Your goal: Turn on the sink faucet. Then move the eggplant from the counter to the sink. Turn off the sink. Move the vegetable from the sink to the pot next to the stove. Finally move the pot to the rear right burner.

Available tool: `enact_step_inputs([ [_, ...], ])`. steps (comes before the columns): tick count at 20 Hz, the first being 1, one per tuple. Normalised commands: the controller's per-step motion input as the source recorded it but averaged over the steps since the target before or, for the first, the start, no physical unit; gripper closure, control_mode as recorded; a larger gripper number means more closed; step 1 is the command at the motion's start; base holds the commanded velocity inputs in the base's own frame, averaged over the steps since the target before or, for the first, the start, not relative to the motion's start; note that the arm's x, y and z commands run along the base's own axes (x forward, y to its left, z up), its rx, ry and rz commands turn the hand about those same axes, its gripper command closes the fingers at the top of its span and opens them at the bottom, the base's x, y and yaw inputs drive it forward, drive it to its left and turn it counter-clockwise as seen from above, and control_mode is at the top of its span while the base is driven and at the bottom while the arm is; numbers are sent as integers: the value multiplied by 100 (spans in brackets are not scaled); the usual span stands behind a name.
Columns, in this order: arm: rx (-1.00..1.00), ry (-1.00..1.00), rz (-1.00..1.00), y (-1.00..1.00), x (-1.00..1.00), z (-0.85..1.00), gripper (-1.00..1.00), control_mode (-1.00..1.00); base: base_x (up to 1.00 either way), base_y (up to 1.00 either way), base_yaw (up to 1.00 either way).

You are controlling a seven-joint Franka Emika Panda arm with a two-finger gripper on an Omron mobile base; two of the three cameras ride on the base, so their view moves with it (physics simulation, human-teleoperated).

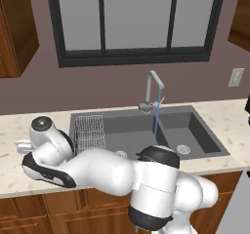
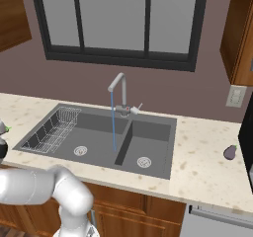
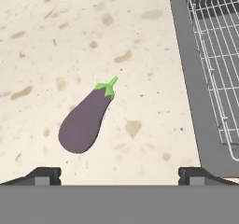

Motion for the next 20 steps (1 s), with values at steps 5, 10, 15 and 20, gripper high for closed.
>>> enact_step_inputs([
  [5, 0, 8, -4, 29, 21, 0, -100, -100, 0, 0, 0],
  [10, 0, 10, -1, 19, 12, -19, -100, -100, 0, 0, 0],
  [15, 0, 6, 0, 2, 8, -30, -100, -100, 0, 0, 0],
  [20, 0, 2, 0, 0, 18, -17, -100, -100, 0, 0, 0],
])
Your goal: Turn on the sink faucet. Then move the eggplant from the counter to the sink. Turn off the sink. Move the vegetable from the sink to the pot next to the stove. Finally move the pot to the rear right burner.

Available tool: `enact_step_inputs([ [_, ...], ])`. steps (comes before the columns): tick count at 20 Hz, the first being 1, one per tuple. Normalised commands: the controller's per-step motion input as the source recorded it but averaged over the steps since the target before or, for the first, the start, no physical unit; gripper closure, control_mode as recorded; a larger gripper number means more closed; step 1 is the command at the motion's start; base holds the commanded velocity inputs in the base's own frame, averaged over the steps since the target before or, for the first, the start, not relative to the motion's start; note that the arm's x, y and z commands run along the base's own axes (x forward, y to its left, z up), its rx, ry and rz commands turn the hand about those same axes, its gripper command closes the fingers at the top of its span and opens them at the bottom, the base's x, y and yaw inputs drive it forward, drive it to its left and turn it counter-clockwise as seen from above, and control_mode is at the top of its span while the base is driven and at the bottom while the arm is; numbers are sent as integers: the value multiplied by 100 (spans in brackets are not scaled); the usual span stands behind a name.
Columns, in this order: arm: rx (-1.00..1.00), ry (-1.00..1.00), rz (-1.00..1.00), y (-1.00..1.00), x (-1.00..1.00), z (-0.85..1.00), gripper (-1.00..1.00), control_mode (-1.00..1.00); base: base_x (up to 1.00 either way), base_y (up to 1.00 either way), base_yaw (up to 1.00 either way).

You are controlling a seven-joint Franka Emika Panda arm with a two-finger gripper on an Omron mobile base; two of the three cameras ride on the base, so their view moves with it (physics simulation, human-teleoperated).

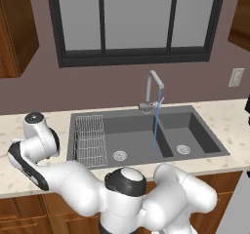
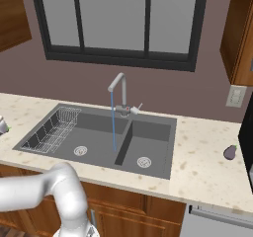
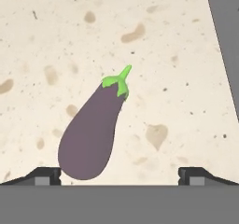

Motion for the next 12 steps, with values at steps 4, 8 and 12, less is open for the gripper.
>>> enact_step_inputs([
  [4, 0, 0, 0, 8, 21, -12, -100, -100, 0, 0, 0],
  [8, 0, 0, 0, 13, 20, -14, -100, -100, 0, 0, 0],
  [12, 0, 0, 0, 16, 17, -19, -100, -100, 0, 0, 0],
])
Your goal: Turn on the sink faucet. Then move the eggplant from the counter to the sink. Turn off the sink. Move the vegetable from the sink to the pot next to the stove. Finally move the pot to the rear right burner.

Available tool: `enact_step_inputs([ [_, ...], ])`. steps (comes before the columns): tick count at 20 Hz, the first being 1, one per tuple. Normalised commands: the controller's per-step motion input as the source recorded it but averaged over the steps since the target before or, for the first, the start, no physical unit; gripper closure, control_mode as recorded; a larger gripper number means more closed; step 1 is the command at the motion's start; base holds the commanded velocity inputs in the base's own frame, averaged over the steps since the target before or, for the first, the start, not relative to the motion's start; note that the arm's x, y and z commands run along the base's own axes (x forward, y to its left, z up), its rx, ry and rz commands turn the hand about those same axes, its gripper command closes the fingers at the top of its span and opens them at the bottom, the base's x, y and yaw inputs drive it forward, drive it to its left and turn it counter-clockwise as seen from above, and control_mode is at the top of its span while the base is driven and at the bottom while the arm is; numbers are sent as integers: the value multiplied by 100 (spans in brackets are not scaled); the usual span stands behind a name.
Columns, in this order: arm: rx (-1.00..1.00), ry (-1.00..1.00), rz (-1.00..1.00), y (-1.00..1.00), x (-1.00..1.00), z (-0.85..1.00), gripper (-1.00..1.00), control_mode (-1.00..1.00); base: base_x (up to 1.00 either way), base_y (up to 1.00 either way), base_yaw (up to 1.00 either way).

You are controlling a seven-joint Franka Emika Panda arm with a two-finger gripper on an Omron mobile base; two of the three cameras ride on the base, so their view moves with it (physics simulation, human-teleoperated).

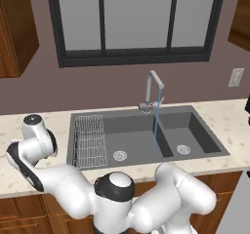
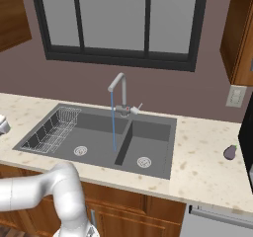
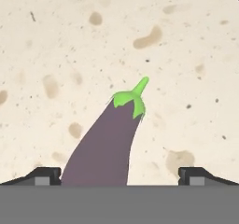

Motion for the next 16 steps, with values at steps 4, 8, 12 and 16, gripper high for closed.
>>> enact_step_inputs([
  [4, 0, 0, 0, 17, 22, -16, -100, -100, 0, 0, 0],
  [8, 0, 1, 0, 17, 21, -16, -100, -100, 0, 0, 0],
  [12, 0, 1, 0, 9, 2, -25, -100, -100, 0, 0, 0],
  [16, 0, 0, 0, 0, 0, -39, -100, -100, 0, 0, 0],
])
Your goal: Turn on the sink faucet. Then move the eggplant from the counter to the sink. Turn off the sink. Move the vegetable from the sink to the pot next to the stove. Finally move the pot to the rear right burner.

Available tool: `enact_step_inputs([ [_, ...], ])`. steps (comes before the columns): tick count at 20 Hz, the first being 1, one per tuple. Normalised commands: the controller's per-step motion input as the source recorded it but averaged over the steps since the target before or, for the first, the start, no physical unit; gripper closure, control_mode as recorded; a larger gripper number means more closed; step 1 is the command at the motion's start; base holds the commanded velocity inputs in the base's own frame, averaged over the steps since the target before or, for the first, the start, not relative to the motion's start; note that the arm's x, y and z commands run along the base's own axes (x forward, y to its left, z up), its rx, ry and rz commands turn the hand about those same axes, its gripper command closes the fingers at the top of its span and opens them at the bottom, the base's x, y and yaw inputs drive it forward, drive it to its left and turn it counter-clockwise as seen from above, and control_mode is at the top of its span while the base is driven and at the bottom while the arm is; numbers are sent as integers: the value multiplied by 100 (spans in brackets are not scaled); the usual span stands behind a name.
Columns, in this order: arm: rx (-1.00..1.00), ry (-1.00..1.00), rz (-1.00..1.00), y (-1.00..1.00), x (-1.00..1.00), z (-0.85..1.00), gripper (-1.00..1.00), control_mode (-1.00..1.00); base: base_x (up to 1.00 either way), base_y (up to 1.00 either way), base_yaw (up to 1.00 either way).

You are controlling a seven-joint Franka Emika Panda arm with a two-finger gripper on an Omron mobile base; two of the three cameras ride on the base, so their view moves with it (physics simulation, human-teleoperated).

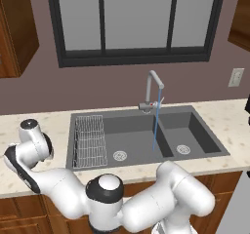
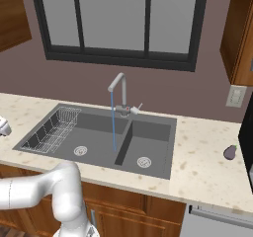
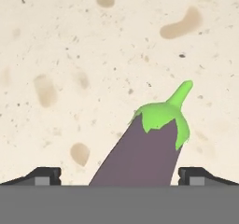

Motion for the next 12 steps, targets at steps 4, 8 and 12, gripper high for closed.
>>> enact_step_inputs([
  [4, 0, 4, 0, 3, 0, -40, 100, -100, 0, 0, 0],
  [8, 0, 1, 0, 0, 0, -14, 100, -100, 0, 0, 0],
  [12, 0, -8, 0, -3, -2, -3, 100, -100, 0, 0, 0],
])
